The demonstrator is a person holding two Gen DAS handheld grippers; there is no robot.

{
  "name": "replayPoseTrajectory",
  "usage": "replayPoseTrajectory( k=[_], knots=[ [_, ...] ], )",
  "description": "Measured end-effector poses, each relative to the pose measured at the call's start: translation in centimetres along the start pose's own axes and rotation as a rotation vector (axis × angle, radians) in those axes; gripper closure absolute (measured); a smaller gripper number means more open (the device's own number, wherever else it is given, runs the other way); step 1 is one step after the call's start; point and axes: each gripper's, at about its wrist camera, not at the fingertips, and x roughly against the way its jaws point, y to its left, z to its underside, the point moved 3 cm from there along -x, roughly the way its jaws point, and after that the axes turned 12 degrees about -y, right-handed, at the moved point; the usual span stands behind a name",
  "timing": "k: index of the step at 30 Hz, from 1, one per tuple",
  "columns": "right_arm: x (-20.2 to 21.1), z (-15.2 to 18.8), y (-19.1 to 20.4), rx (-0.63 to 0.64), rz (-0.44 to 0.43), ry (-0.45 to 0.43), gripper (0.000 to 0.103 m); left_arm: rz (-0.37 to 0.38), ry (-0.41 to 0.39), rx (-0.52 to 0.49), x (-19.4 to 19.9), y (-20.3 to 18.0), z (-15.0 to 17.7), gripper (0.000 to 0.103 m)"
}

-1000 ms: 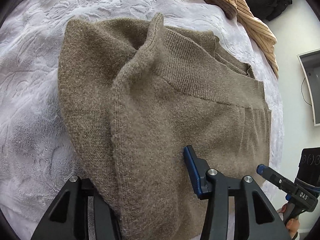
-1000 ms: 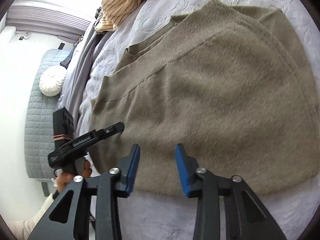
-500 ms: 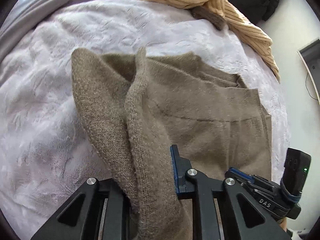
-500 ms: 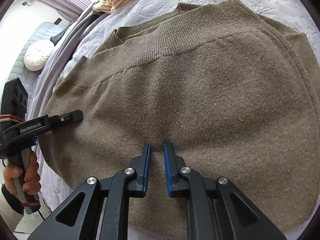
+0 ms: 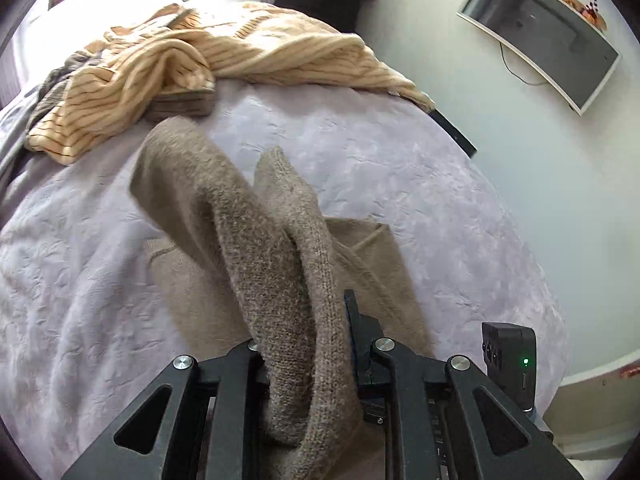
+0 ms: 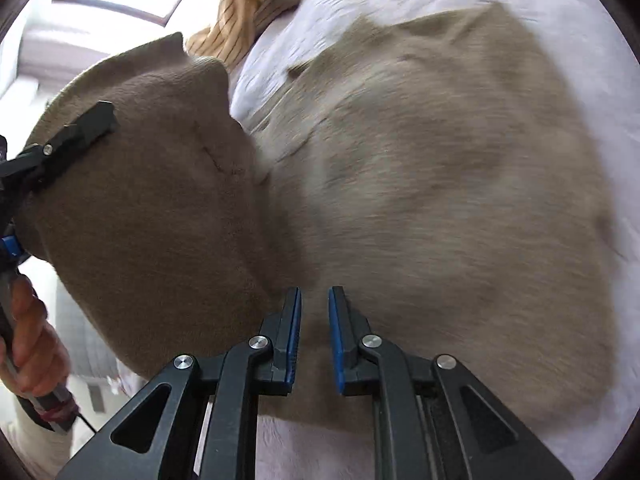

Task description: Fold small clothes

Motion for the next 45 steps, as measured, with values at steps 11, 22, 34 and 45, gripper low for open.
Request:
replayPoseTrajectory(
  k=[11, 22, 34, 45],
  knots=[
    [2.4, 1.3, -6.7, -0.247, -0.062, -0.025, 0.086, -0.069, 0.058, -0.019, -6.2, -3.1, 4.4, 0.038],
    [5.6, -2.0, -10.1, -0.57, -0.442, -0.191, 0.021, -0.249, -0.096, 0.036, 1.6, 1.9, 2.2, 0.0],
    [0.3, -7.6, -5.3, -0.165, -0.228, 0.061, 0.062, -0.417, 0.033, 0.174, -0.4, 10.4, 7.7, 0.0],
    [0.6, -11.2, -3.6, 0.089, 0.044, -0.069, 0.089, -0.354, 0.043, 0.139, -2.9, 8.5, 7.8, 0.0]
  ],
)
